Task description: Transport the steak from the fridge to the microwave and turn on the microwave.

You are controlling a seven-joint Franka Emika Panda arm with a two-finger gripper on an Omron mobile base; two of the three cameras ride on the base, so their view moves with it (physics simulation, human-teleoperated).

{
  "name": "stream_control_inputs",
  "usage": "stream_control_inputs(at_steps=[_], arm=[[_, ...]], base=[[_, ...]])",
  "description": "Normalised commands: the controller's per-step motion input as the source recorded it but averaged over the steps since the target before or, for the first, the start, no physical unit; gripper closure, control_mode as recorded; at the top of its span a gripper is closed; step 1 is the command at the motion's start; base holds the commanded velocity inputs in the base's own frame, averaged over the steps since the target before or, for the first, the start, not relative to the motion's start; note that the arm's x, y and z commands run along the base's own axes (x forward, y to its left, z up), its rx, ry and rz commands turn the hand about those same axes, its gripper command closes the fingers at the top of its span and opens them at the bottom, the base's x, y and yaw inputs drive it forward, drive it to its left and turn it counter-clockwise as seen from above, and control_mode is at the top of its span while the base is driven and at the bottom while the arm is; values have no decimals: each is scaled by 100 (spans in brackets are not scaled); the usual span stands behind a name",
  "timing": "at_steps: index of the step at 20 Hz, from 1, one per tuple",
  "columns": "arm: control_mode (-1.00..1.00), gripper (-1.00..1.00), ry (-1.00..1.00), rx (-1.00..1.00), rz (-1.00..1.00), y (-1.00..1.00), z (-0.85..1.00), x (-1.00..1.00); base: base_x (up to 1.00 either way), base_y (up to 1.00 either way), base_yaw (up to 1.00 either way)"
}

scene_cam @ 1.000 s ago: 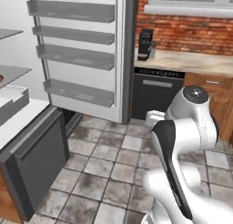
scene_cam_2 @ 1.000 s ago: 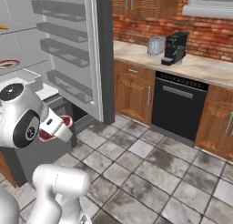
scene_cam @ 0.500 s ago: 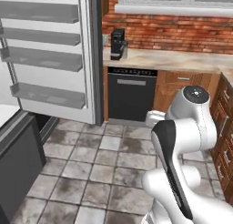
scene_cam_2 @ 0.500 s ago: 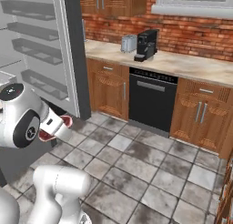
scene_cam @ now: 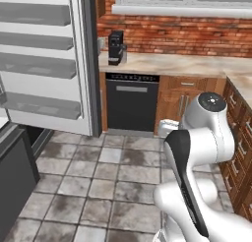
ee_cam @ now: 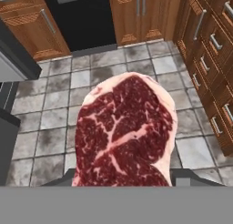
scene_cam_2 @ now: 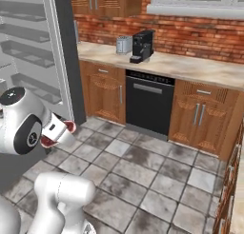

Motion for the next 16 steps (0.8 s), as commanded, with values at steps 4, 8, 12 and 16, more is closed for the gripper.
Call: stream_control_inputs(at_steps=[4, 8, 12, 16], arm=[[100, 100, 0, 0, 0, 0, 0, 0], [100, 100, 0, 0, 0, 0, 0, 0], [100, 100, 0, 0, 0, 0, 0, 0], [100, 100, 0, 0, 0, 0, 0, 0]], base=[[22, -43, -7], [31, -49, -1], [30, -53, 0], [35, -57, 0]])
